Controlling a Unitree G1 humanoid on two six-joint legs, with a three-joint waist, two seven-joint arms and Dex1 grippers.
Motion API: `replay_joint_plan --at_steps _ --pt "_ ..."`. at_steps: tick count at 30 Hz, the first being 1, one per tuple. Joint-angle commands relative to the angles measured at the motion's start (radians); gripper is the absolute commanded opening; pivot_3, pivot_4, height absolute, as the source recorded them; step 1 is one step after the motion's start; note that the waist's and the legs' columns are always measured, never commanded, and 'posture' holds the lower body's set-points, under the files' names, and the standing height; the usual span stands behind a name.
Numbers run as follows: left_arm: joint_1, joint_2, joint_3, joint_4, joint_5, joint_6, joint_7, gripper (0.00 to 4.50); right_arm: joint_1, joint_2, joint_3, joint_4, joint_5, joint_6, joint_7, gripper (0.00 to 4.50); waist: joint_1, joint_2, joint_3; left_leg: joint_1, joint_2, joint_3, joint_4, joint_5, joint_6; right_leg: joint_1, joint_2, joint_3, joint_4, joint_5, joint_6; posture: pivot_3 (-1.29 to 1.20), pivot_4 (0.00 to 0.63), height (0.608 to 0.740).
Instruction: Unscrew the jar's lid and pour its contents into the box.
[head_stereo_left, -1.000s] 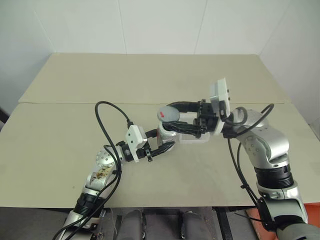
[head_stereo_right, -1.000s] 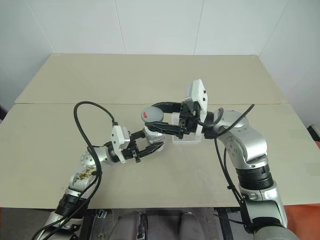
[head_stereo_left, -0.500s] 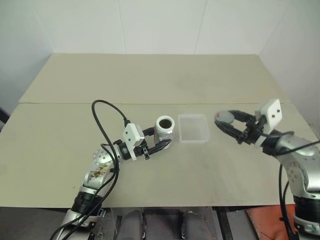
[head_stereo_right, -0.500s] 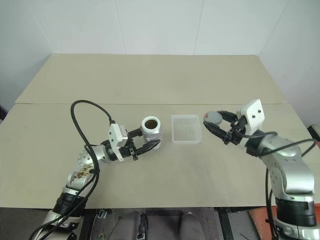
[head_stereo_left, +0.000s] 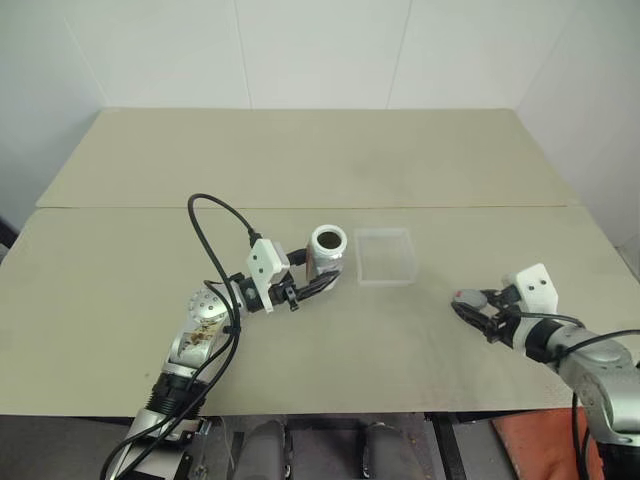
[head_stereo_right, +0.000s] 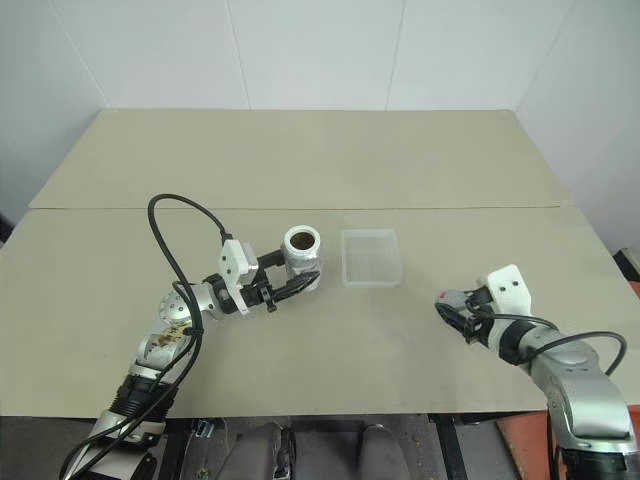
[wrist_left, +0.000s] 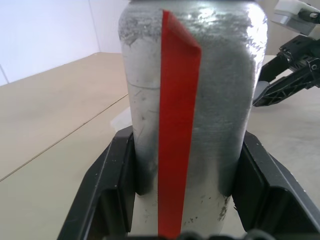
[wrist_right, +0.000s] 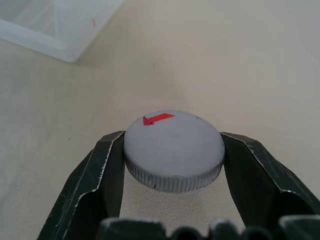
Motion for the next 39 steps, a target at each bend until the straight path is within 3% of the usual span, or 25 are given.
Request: replay_joint_plan --at_steps 1,7,14,21,30,39 --pt "-0.012 -0.001 0.019 -0.02 0.01 -0.01 0.029 2.23 -0.004 -0.043 -0.005 -0.024 0.029 0.045 0.05 4.37 0.002 0.0 0.0 0.0 0.0 0.0 0.0 0.0 0.0 0.0 0.0 0.0 0.0 0.0 0.0 0.0 0.15 0.74" --pt "-0.012 -0.002 0.018 -0.006 0.031 -0.026 0.058 2.23 0.026 -0.145 0.0 -0.119 0.012 0.033 0.116 4.44 0.001 0.0 0.0 0.0 0.0 0.0 0.0 0.0 0.0 0.0 0.0 0.0 0.0 0.0 0.0 0.0 0.15 0.74" --pt "-0.051 -0.006 0.02 0.036 0.053 -0.032 0.067 2.23 -0.019 -0.242 -0.119 -0.172 0.055 -0.044 0.217 4.44 0.001 0.0 0.0 0.0 0.0 0.0 0.0 0.0 0.0 0.0 0.0 0.0 0.0 0.0 0.0 0.0 0.15 0.74" --pt "-0.14 0.001 0.0 0.138 0.123 -0.058 0.08 2.23 -0.071 -0.253 -0.075 -0.206 0.07 -0.064 0.263 4.44 0.002 0.0 0.0 0.0 0.0 -0.001 0.0 0.0 0.0 0.001 0.0 -0.001 0.0 0.0 0.0 0.0 0.15 0.74" --pt "-0.449 -0.014 -0.091 0.536 0.374 -0.278 0.188 2.23 -0.104 -0.216 -0.031 -0.244 0.053 -0.045 0.204 4.44 0.008 0.0 0.0 -0.003 -0.001 -0.001 0.002 0.0 0.0 -0.001 0.0 -0.002 -0.001 0.0 0.001 0.0 0.15 0.74" --pt "-0.84 -0.062 -0.342 1.023 0.826 -0.605 0.644 2.23 -0.015 -0.188 -0.072 -0.311 0.039 -0.033 0.139 4.44 0.028 -0.003 0.002 -0.007 -0.002 0.003 0.005 0.0 0.001 -0.001 0.0 -0.004 -0.002 0.001 0.002 0.0 0.15 0.74"
